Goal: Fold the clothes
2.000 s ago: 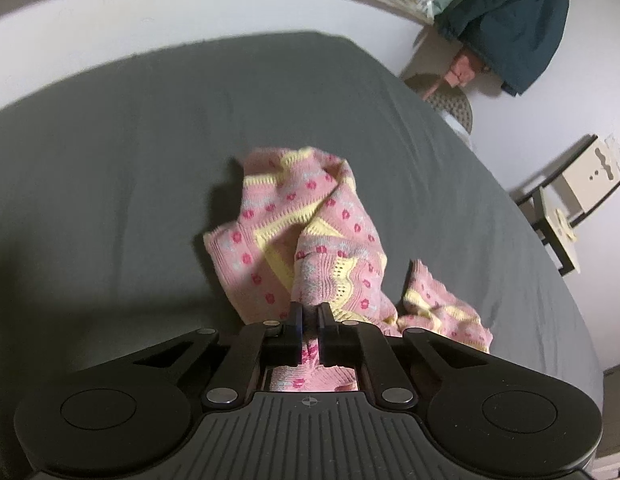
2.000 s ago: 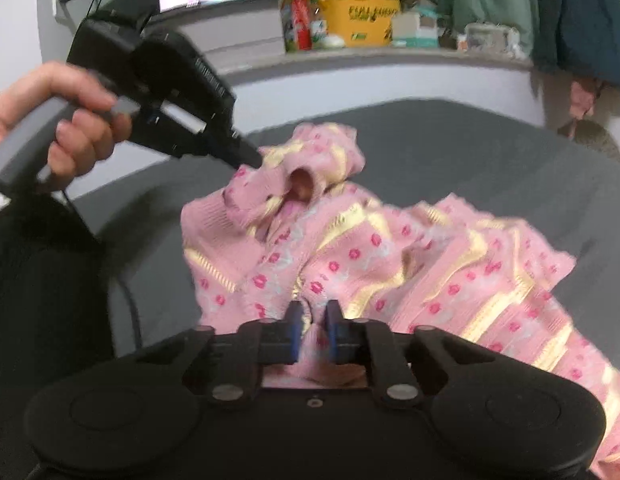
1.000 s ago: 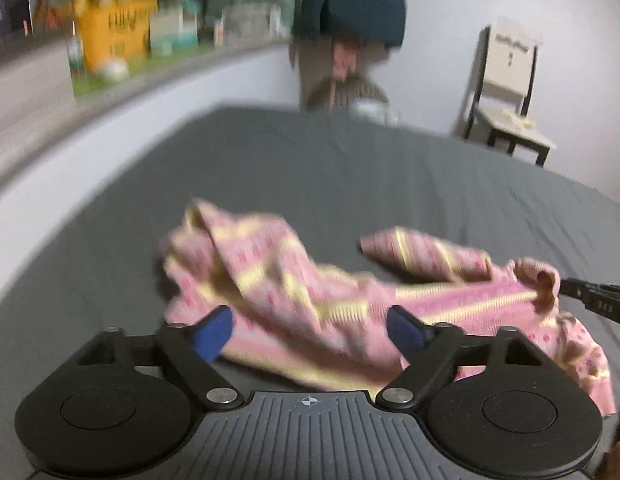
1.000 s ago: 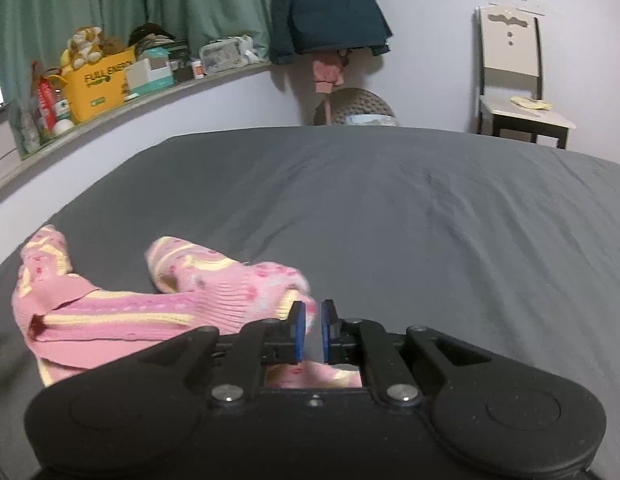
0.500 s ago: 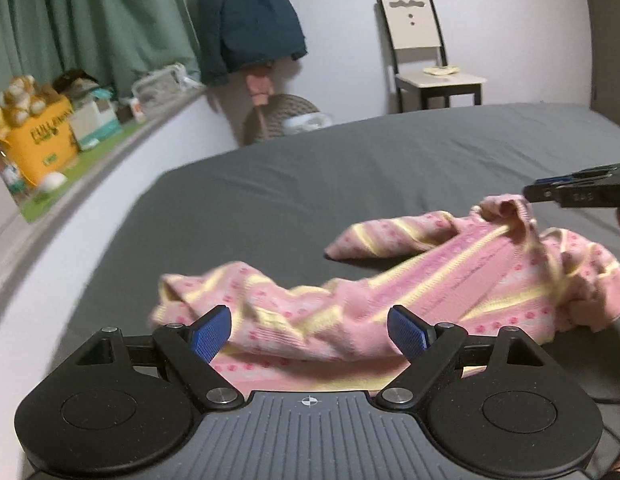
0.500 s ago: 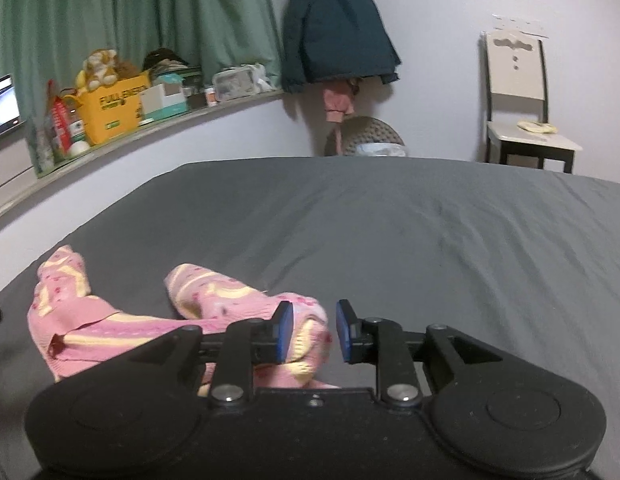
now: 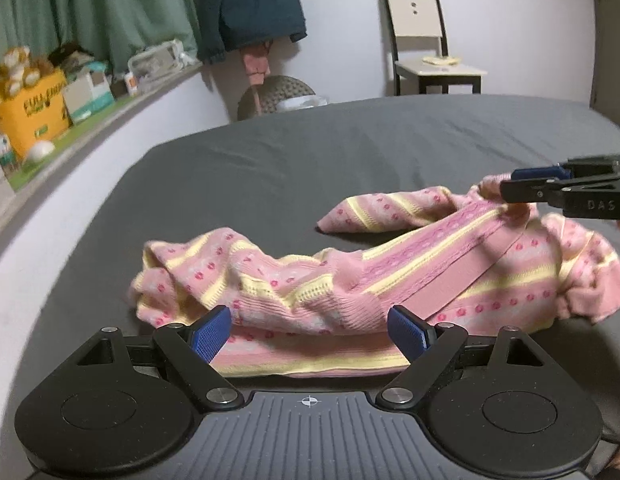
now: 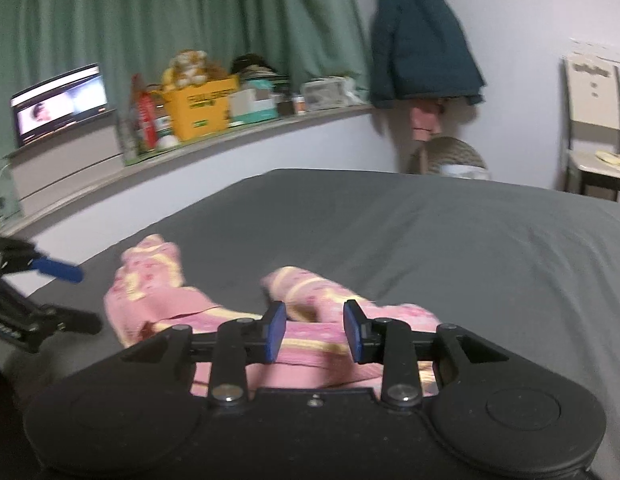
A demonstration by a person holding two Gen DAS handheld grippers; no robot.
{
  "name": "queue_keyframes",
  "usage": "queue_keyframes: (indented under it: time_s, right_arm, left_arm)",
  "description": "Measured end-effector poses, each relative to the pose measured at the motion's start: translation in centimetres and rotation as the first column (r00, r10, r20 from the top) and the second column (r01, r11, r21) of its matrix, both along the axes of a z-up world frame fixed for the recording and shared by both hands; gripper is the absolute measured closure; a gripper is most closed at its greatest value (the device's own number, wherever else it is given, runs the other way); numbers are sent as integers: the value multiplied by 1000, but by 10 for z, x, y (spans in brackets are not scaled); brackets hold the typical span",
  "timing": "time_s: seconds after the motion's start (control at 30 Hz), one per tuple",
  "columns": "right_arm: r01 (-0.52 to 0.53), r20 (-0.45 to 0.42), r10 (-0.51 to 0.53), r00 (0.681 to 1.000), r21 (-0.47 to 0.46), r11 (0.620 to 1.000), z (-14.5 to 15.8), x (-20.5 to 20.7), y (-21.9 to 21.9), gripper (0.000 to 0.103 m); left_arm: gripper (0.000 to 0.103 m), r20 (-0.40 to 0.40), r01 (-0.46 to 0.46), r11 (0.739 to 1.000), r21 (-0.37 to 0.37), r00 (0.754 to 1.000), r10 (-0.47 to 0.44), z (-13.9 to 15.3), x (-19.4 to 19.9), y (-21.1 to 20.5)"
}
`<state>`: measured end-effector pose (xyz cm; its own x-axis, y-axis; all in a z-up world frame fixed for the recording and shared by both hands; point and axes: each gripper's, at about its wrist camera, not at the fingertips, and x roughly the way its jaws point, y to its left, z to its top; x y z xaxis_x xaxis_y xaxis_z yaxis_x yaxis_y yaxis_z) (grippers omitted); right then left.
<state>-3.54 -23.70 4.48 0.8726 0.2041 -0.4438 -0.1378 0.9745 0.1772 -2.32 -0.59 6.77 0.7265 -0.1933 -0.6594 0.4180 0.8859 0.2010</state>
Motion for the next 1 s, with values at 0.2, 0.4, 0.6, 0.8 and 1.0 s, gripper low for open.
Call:
queue_keyframes:
  time_s: [0.2,0.4,0.6,0.8,1.0]
  right_arm:
    - [-112,-51,121,991,158,981,-6,4,5,72]
    - [-159,-96,180,979,189,969,-14,6,20,72]
    - [-237,-101,269,958,252,938,-20,16,39,71]
    - [-274,-136,334,933,334,902,-29,43,76,72]
    - [-258,-86,338,937,482,837,-33,52,68,101]
  left_arm:
    - [17,0,77,995,59,997,-78,0,-4,-3]
    - [17,19,112,978,175,993,-117,-6,-7,-11]
    - [18,95,195,921,338,966,-239,-9,-8,-17]
    - [17,38,280,840,465,942,-335,-16,-7,-20]
    - [17,71,316,805,502,913,-402,-19,-21,-23]
